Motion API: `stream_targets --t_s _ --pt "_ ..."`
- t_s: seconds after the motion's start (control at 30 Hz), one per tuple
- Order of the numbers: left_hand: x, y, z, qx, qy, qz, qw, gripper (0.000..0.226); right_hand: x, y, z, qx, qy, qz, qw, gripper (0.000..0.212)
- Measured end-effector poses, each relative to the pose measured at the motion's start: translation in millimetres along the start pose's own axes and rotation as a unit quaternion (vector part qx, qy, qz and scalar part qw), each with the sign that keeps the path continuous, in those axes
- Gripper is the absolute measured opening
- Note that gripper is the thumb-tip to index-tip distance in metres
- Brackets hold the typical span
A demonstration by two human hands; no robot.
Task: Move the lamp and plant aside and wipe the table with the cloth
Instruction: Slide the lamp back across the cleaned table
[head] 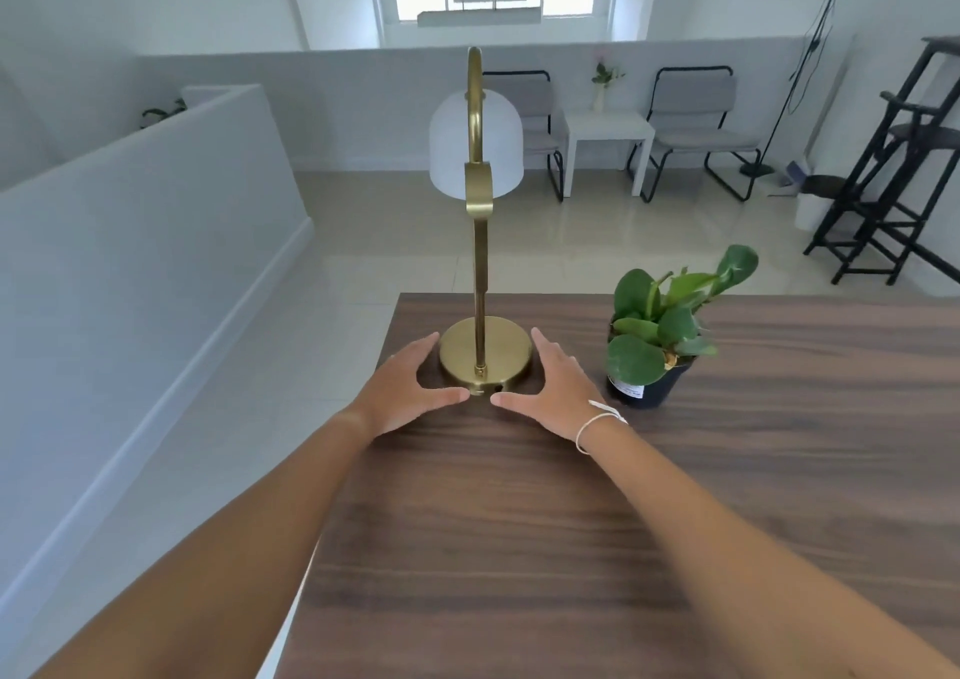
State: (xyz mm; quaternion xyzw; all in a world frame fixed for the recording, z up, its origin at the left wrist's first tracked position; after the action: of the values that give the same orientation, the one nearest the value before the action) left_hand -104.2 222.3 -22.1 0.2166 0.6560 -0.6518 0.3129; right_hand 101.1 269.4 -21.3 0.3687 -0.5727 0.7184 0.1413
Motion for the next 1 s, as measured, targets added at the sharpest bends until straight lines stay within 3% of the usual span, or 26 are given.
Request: stream_targets --t_s 0.33,1.0 --pt "4 4 -41 0.030 0.050 -0.121 0.991 0.107 -3 1 -40 0.074 -0.037 0.050 0.995 0.119" --pt "-2 13 -9 0.035 0.041 -0.061 0.997 0.108 -9 1 -11 0.081 -0.045 -0.002 0.996 0.111"
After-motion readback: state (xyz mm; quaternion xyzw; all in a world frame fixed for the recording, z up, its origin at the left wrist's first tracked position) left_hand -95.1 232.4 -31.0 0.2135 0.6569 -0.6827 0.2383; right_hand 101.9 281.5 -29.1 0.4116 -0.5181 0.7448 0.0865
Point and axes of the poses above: each hand's wrist, its own z-axis away from the middle knuckle, its own y-axis out of the palm, x = y × z, the point moved 3 cm from there along -z, towards the middle knuckle, and after that the axes turned 1 degree about -x, right-handed, at the moved point
